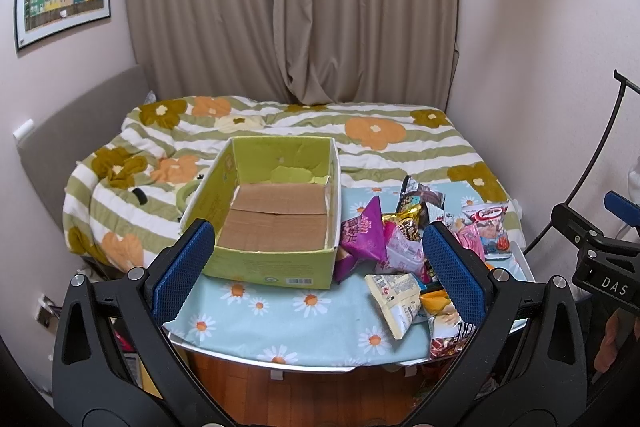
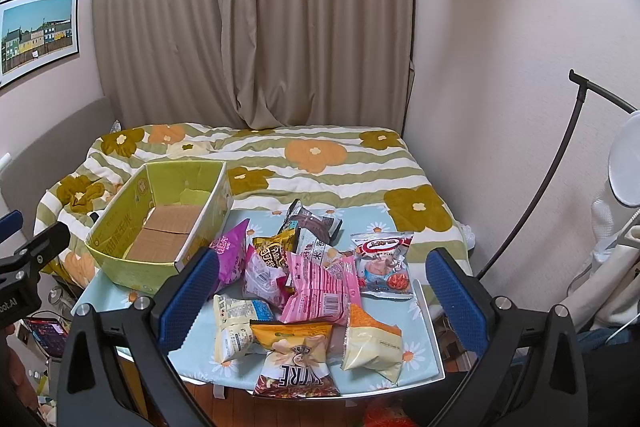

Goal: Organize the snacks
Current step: 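Grasp the cream triangular snack bag with the left tool while the right tool grasps the yellow chip bag, then carry both bags over the green box and open both tools to drop them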

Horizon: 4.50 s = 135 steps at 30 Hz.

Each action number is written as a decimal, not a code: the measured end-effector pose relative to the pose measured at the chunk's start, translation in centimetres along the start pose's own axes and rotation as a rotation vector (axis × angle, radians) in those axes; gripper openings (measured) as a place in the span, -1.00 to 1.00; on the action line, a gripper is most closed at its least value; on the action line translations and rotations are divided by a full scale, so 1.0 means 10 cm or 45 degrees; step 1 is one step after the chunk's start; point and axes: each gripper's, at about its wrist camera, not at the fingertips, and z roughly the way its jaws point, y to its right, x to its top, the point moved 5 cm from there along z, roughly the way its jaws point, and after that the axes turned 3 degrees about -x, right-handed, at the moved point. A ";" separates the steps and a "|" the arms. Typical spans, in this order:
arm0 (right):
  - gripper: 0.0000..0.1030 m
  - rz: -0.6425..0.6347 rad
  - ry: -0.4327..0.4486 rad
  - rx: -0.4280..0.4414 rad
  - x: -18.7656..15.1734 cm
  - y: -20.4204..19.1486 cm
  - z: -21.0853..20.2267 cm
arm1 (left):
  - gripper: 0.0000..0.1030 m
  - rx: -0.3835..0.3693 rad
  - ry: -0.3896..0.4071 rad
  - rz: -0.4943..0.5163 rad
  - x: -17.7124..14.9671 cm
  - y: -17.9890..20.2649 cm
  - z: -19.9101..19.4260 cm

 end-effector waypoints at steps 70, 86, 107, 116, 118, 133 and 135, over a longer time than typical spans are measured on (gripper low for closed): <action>0.38 0.246 -0.691 0.494 -1.75 0.03 1.80 | 0.02 -0.385 -0.784 -0.078 -1.73 0.77 2.30; 0.07 0.127 -0.584 0.552 -1.30 -0.25 1.57 | 0.02 -0.297 -0.661 -0.096 -1.42 0.42 1.77; 0.07 -0.072 -0.308 0.643 0.56 -0.87 1.68 | 0.03 -0.266 -0.304 -0.266 0.13 -0.58 1.70; 0.07 -0.093 -0.352 0.643 1.00 -1.63 2.29 | 0.03 -0.250 -0.357 -0.278 0.60 -1.41 2.70; 0.07 -0.090 -0.366 0.628 1.07 -1.81 2.44 | 0.03 -0.253 -0.404 -0.269 0.62 -1.54 2.97; 0.07 -0.097 -0.530 0.515 0.97 -2.35 3.21 | 0.89 -0.195 -0.594 -0.150 0.39 -1.98 3.85; 0.07 -0.107 -0.543 0.511 0.95 -2.39 3.26 | 0.89 -0.190 -0.595 -0.155 0.34 -2.02 3.79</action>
